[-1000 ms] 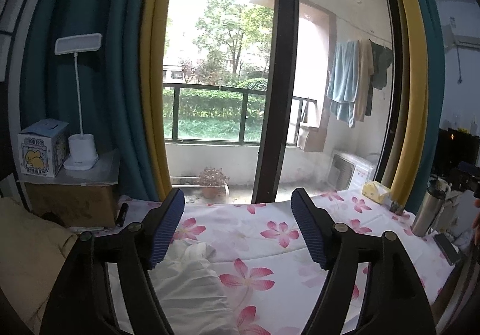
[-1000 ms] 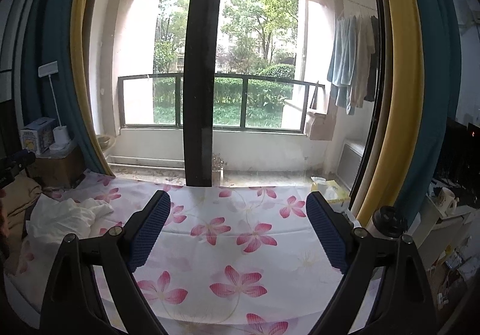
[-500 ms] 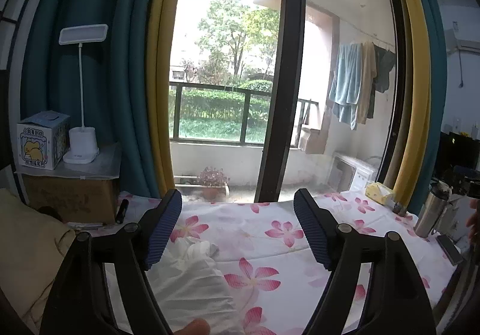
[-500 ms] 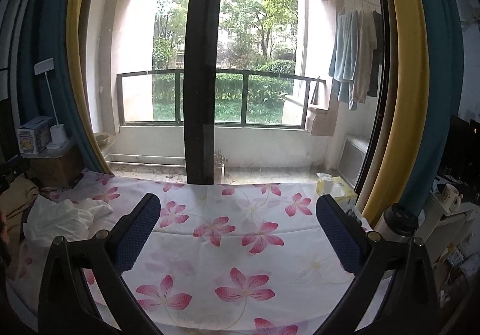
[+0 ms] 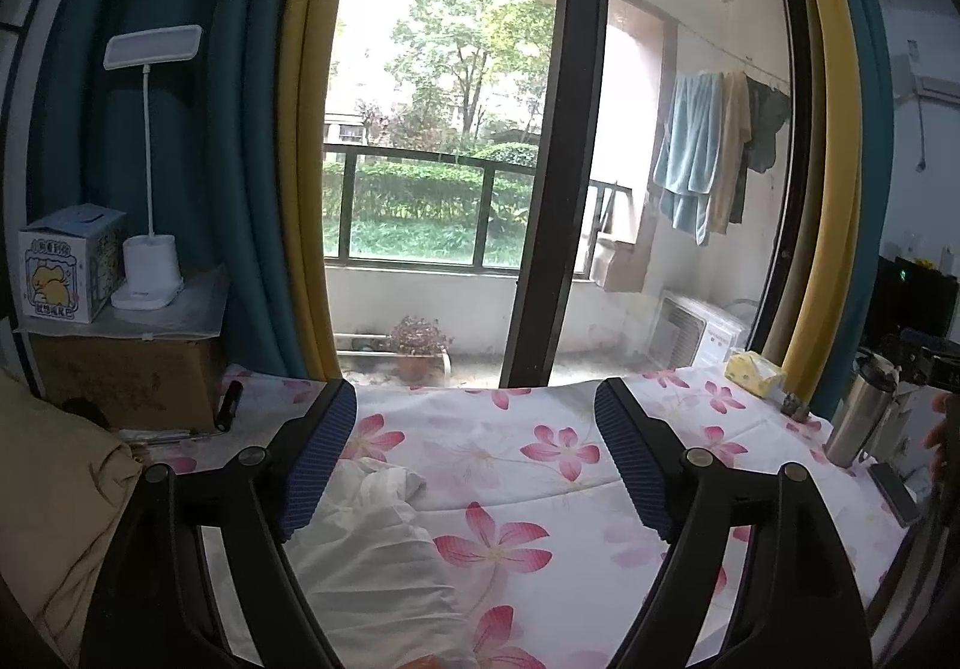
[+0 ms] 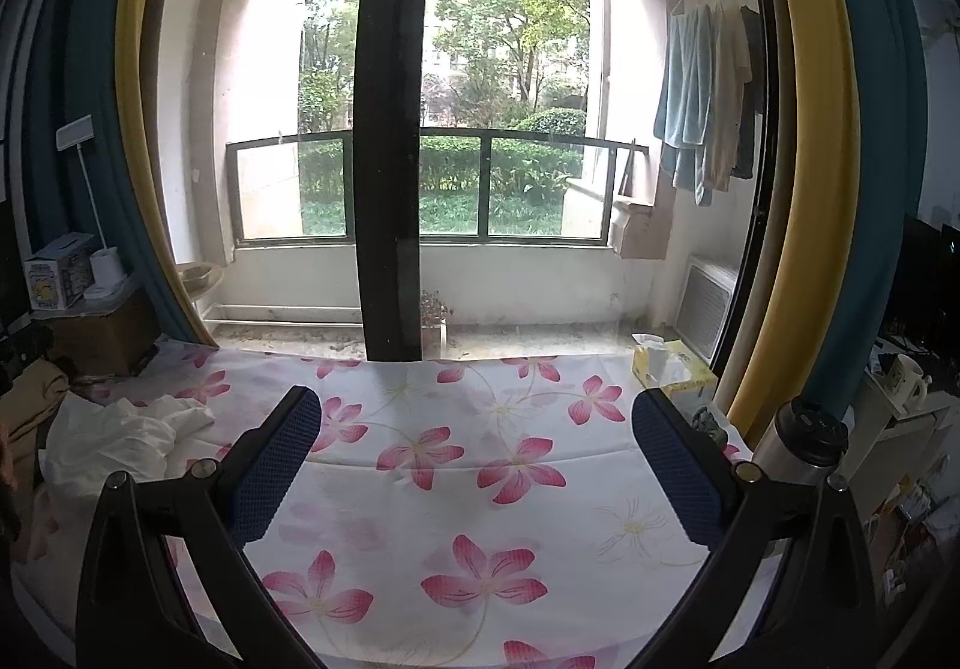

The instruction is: Fold large clothes

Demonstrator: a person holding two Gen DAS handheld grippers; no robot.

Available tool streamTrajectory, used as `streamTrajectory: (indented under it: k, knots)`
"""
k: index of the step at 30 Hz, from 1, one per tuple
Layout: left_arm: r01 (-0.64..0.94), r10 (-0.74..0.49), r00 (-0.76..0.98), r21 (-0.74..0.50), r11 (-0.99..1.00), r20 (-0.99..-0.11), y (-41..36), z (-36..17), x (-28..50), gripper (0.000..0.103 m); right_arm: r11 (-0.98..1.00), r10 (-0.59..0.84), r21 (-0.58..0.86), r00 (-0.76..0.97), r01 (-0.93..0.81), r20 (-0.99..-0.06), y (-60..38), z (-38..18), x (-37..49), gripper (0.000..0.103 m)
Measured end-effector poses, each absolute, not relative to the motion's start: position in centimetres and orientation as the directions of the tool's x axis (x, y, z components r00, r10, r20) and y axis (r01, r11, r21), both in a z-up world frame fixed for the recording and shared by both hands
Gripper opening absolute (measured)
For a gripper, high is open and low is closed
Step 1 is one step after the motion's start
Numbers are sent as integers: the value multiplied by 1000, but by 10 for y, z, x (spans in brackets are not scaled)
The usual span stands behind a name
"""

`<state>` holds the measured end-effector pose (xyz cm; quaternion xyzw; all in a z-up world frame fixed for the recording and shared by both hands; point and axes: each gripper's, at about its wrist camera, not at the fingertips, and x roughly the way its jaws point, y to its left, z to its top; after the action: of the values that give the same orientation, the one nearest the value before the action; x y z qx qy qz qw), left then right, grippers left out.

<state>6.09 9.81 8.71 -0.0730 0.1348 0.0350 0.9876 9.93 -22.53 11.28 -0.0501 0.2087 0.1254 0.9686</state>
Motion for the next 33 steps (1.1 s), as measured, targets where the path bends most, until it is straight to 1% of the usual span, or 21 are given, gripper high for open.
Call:
streamTrajectory:
  k: [11, 33]
  knots:
    - [-92, 54, 961, -130, 987, -270, 97, 86, 61, 84, 964, 224, -39, 881, -263, -416, -229, 111, 101, 102]
    - [-62, 23, 962, -136, 989, -273, 95, 86, 58, 84, 964, 224, -40, 882, -264, -415, -229, 111, 100, 102]
